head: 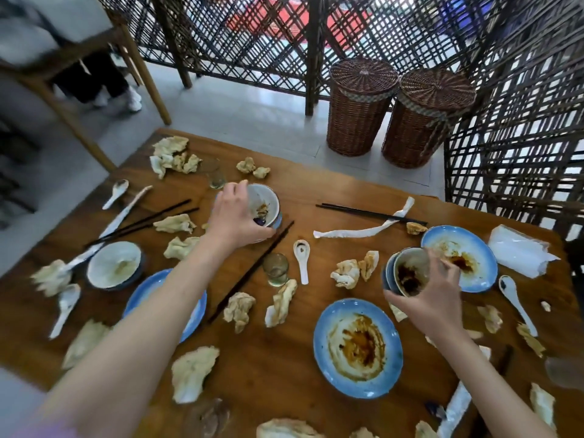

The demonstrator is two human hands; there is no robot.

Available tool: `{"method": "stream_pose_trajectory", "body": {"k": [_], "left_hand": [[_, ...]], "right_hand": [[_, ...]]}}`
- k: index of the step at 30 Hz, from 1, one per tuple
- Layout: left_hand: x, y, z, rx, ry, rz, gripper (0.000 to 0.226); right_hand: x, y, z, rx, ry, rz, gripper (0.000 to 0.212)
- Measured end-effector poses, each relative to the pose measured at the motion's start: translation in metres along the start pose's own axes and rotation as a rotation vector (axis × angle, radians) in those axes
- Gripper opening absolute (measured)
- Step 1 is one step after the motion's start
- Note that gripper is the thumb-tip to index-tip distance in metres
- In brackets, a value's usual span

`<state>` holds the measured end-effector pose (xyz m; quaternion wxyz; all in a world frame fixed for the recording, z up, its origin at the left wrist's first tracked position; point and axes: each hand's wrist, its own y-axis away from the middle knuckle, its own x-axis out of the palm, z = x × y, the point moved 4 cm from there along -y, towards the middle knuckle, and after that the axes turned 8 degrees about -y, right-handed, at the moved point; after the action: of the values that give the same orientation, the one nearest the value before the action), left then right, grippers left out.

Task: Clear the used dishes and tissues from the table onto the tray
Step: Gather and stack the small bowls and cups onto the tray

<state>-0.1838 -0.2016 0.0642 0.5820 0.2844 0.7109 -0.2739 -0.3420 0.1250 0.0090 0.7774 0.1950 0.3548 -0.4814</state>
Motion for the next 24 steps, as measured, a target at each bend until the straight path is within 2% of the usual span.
{"method": "stream_pose_trajectory", "body": {"k": [5, 13, 24], "left_hand": [[-0.029, 0.029, 0.054, -0.049, -0.005, -0.039, 0.110], [-0.048, 0.059, 0.165, -0.154, -0.019, 0.002, 0.114], [-0.015, 0.074, 0.289, -0.040, -0.064, 0.149, 0.110]], "right_hand": [[0.028, 0.013, 0.054, -0.112, -0.049, 0.037, 0.109], [0.086, 0.045, 0.144, -0.197, -0.118, 0.121, 0.109], [0.177, 0.093, 0.251, -0.143, -0.129, 0.058, 0.109]]}}
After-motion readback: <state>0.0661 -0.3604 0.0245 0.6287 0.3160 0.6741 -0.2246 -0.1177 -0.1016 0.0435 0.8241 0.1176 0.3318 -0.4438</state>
